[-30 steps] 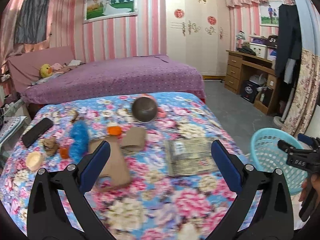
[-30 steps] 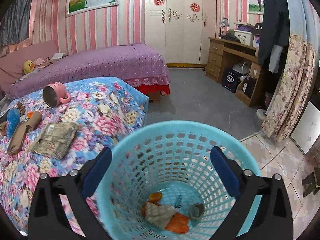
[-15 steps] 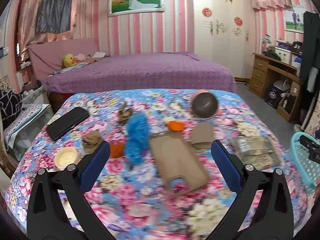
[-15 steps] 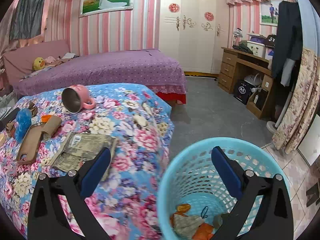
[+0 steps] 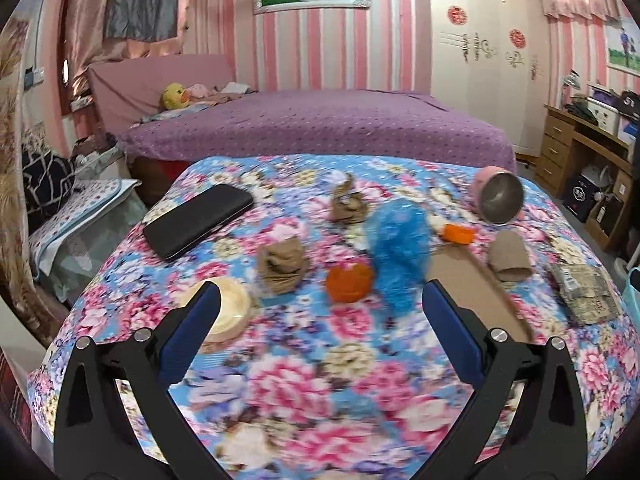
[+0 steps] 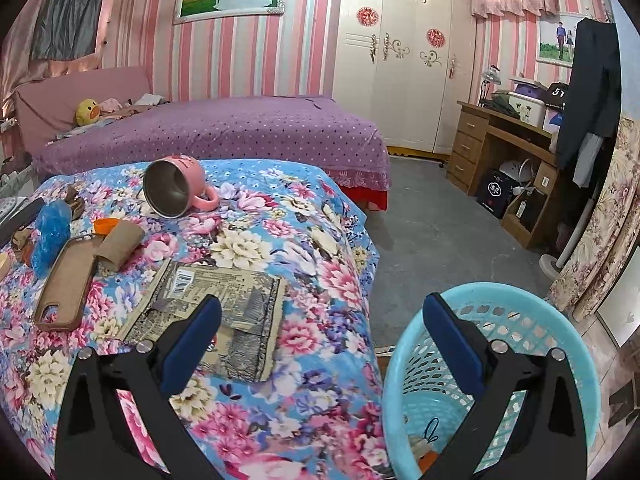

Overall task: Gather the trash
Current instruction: 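Grasp the cream plastic lid with the left tool while the right tool grasps the printed paper packet, then carry the lid in the left tool while the right tool carries the packet to the basket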

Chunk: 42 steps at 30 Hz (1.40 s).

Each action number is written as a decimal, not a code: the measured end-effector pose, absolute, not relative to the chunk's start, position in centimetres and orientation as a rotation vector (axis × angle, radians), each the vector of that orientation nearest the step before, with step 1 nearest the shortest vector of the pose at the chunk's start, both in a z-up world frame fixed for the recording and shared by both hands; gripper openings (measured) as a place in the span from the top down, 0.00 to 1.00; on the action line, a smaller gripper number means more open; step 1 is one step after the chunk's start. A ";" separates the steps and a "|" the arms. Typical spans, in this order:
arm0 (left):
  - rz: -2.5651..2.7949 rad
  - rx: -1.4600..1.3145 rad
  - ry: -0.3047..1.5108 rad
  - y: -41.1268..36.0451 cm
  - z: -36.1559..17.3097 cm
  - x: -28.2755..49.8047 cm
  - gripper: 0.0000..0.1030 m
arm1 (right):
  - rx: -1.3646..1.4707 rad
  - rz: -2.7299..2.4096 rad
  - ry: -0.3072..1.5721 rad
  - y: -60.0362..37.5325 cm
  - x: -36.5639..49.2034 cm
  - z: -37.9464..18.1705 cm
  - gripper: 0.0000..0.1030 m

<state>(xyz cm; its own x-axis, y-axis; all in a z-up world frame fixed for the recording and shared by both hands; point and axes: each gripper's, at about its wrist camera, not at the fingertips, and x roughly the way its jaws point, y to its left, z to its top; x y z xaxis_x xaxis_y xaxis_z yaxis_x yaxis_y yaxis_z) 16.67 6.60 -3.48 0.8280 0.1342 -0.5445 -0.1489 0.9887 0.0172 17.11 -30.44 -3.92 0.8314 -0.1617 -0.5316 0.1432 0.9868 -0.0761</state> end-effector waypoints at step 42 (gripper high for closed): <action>0.196 -0.099 0.705 12.2 -5.4 19.1 0.42 | 0.014 0.004 0.847 -28.0 22.8 -8.6 0.32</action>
<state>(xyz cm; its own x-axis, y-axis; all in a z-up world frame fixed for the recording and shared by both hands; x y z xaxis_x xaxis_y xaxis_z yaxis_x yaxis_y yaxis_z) 19.11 12.16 -5.37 0.7444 0.1456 -0.6517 -0.2122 0.9769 -0.0241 22.79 -27.96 -8.55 0.6623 0.0095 -0.7492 0.0018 0.9999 0.0143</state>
